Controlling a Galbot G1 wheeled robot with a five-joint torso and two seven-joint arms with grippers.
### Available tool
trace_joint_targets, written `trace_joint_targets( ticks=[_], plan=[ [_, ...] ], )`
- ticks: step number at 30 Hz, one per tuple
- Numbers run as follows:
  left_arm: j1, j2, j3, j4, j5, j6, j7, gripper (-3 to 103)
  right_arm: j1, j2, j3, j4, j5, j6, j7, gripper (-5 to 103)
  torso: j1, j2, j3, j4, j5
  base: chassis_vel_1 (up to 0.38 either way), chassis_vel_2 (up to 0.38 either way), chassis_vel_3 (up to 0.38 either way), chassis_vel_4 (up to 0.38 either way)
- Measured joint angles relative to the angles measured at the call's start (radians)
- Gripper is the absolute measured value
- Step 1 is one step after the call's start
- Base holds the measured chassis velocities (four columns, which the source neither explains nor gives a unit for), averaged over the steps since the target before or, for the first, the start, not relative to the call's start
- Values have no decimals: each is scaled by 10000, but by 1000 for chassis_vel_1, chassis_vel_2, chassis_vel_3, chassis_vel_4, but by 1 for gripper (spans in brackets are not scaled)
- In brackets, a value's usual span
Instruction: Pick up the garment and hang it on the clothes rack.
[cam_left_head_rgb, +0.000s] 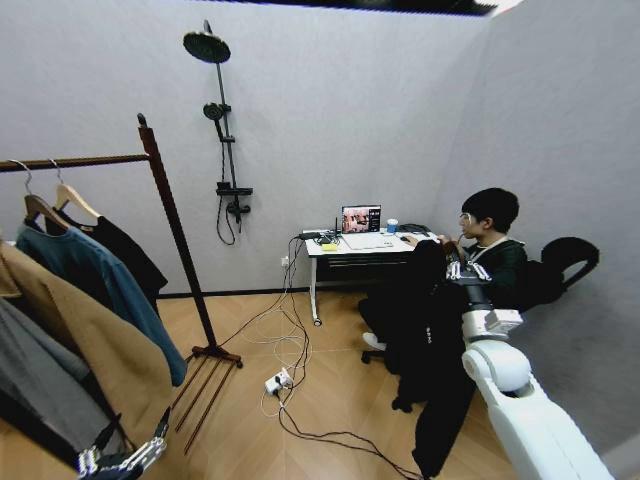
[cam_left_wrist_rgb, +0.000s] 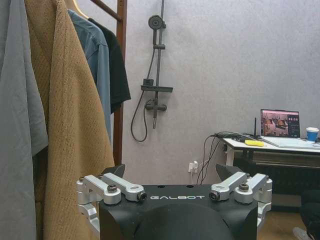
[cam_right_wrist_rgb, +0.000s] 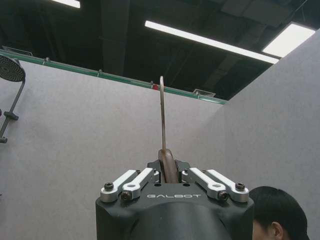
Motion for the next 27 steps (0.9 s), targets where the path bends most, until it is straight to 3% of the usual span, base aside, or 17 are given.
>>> trace_joint_targets(
  ticks=[5, 7, 8, 11, 14, 27],
  plan=[
    [0, 0, 0, 0, 0, 0, 0, 100, -25, -41, -316, -85, 454, -184, 8, 15, 0, 0, 0, 0, -1, 0, 0, 0, 0],
    [0, 0, 0, 0, 0, 0, 0, 100, -127, -12, -723, -8, 1380, -623, 179, 15, 0, 0, 1, 0, 1, 0, 0, 0, 0],
    [0, 0, 0, 0, 0, 0, 0, 100, -127, -12, -723, -8, 1380, -623, 179, 15, 0, 0, 1, 0, 1, 0, 0, 0, 0],
    [0, 0, 0, 0, 0, 0, 0, 100, -446, 11, -1049, 358, 2799, -1681, 549, 15, 0, 1, 0, -1, 0, 0, 0, 0, 0],
    [0, 0, 0, 0, 0, 0, 0, 100, -463, -58, -1077, 437, 3332, -1905, 652, 15, 0, 0, 0, -1, 1, 0, 0, 0, 0],
    [0, 0, 0, 0, 0, 0, -1, 100, -977, -229, -880, 742, 3742, -1854, 371, 15, -4, 4, -1, -1, -2, -63, 16, 57, -19]
  ],
)
